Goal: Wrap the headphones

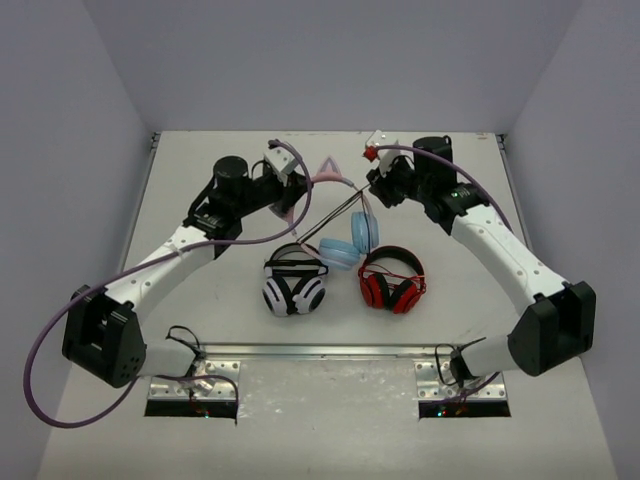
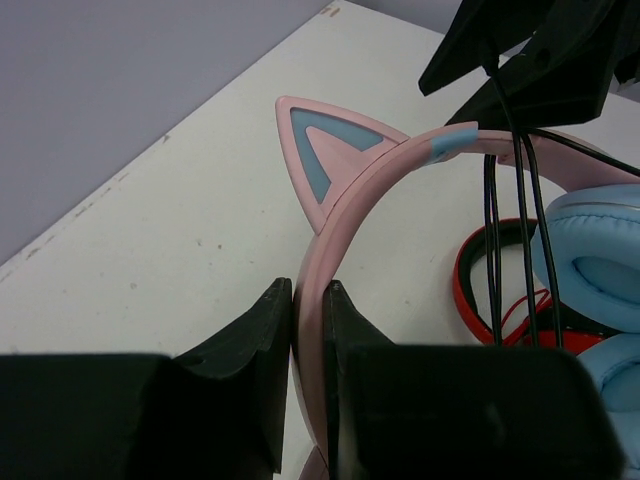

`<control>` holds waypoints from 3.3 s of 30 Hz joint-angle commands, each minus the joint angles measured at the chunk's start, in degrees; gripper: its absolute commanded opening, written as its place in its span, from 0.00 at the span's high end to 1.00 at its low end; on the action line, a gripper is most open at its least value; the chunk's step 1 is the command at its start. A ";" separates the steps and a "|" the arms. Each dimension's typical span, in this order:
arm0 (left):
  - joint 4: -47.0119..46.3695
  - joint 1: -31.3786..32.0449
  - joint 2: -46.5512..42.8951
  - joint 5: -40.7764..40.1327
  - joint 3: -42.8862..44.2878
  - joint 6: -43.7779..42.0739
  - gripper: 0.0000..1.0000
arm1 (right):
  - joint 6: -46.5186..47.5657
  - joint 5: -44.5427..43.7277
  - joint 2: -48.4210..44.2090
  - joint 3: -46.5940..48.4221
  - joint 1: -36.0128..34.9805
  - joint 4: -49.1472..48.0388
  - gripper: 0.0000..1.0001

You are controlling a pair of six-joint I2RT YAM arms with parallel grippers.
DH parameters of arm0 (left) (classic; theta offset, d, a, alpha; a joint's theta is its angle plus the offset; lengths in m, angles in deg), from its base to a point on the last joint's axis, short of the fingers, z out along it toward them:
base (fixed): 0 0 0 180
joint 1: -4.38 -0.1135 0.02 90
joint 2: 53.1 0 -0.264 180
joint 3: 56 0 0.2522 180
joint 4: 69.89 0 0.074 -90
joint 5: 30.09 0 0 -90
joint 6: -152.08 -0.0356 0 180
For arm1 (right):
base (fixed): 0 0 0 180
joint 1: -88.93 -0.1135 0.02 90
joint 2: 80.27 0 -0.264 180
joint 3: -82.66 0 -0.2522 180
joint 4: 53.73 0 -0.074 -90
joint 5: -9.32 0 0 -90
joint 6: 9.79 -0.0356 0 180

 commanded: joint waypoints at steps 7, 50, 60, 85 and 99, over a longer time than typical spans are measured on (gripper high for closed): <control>-3.45 -2.48 3.19 9.41 7.93 6.50 1.00 | -18.39 10.87 3.82 -0.94 11.27 -5.90 0.44; 19.67 4.02 71.83 5.99 76.22 -8.53 1.00 | -48.13 -0.81 -38.01 -12.28 17.96 24.07 0.01; 15.45 5.08 78.52 6.86 81.85 -12.03 0.99 | -50.16 9.39 -44.07 -18.34 17.96 21.08 0.01; -4.32 4.21 68.62 -13.51 78.44 -4.86 0.02 | -48.84 14.84 -45.75 -21.25 17.96 21.17 0.01; 16.34 3.41 40.76 -41.75 40.25 34.61 0.07 | -48.22 12.39 -48.38 -17.91 17.96 22.92 0.01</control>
